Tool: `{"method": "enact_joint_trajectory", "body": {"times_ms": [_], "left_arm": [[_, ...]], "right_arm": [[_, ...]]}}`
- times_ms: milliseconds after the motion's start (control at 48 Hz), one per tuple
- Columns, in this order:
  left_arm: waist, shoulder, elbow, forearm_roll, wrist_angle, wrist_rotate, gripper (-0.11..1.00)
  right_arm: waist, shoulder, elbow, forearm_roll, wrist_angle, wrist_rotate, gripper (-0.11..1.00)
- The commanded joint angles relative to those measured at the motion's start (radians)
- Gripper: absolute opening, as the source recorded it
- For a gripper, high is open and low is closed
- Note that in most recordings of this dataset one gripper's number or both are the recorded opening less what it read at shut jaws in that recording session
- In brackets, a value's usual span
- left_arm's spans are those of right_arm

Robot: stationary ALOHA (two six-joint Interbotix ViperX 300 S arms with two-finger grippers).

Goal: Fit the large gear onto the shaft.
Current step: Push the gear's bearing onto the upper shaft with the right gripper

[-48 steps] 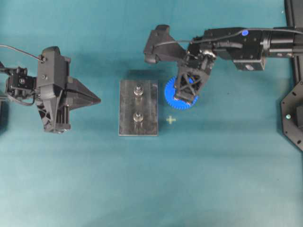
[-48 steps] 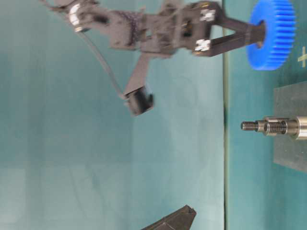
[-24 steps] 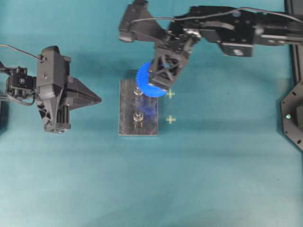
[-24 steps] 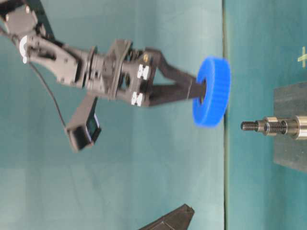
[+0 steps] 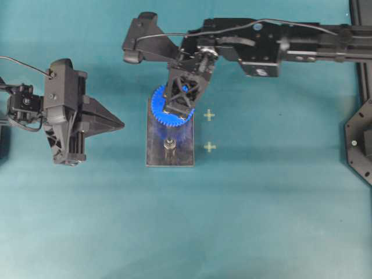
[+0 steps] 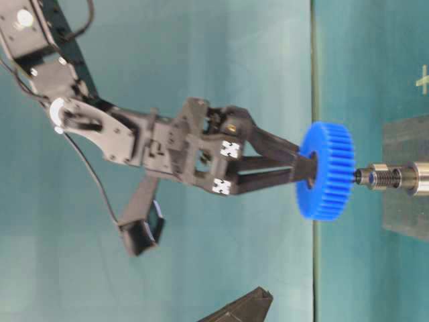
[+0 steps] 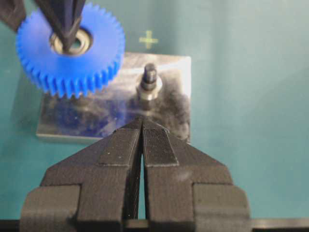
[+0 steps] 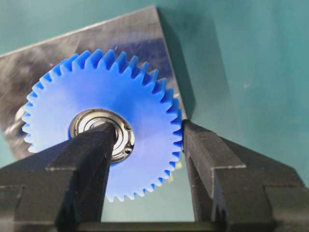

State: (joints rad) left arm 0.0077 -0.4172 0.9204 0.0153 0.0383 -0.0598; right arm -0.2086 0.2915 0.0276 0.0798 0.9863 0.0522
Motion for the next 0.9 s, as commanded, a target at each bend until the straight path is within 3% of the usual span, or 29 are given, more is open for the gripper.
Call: {"method": "enact_joint_trajectory", "body": {"times_ms": [0, 874], "left_arm": [[-0.003, -0.012, -0.011, 0.002, -0.008, -0.002, 0.00], [-0.014, -0.048, 0.006, 0.003, -0.005, -0.008, 0.00]], "right_arm": [[0.002, -0.012, -0.031, 0.003, -0.003, -0.012, 0.48], [-0.003, 0.015, -0.038, -0.017, 0.003, -0.018, 0.48]]}}
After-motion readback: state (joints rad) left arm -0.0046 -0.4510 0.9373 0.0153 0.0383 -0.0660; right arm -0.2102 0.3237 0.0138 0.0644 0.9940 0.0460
